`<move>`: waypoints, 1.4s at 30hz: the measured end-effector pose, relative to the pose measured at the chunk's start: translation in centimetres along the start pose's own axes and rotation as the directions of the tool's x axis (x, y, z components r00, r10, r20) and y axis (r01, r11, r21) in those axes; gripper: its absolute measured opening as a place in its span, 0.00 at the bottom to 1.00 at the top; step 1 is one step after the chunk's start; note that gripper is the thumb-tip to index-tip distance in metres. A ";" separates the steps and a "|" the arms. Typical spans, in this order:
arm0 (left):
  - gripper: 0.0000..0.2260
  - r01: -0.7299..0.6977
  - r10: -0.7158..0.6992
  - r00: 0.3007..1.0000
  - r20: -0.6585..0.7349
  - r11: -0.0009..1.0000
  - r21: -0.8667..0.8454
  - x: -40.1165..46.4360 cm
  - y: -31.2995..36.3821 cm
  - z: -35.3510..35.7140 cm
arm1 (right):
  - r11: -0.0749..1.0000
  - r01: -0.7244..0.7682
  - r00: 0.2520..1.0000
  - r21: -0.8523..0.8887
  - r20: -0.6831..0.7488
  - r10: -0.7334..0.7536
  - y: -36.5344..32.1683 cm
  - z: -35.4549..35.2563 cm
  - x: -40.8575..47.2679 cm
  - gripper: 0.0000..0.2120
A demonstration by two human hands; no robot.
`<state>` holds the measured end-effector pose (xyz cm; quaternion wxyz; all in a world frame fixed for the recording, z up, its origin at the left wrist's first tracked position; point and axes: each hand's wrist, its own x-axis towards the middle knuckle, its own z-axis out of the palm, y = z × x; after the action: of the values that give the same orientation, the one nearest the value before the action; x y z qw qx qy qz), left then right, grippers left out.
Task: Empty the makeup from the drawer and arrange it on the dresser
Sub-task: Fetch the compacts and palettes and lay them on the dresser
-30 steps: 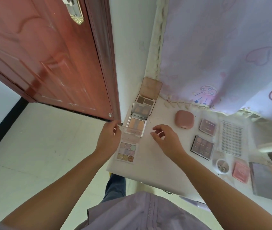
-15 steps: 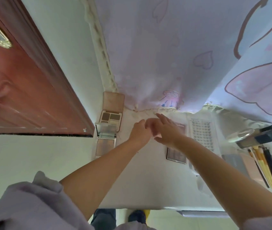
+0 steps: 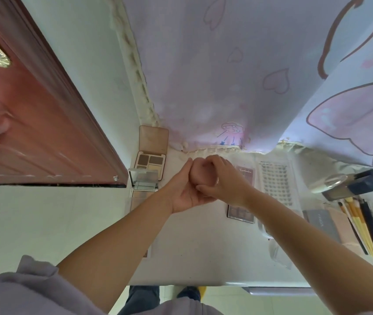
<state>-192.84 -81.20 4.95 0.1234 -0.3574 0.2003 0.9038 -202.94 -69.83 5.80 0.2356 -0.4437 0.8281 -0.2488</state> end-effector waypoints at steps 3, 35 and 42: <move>0.28 -0.021 0.025 0.999 0.046 0.995 -0.098 -1.1 -0.6 0.9 | 0.997 0.054 0.998 0.049 -0.044 -0.052 -0.8 -0.8 -1.4 0.27; 0.08 -0.362 0.197 0.835 -0.513 0.899 -0.245 0.9 2.2 -1.3 | 0.895 -0.365 0.897 0.256 -0.160 0.411 -0.3 3.1 10.7 0.09; 0.12 -0.324 0.229 0.791 -0.568 0.943 -0.071 2.1 1.6 -1.7 | 0.883 -0.369 0.899 0.290 -0.128 0.418 0.1 3.5 10.6 0.10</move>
<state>-193.91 -83.20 2.77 -0.1036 -0.5783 0.2023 0.7835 -206.10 -79.49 1.28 0.2583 -0.2059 0.8798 -0.3417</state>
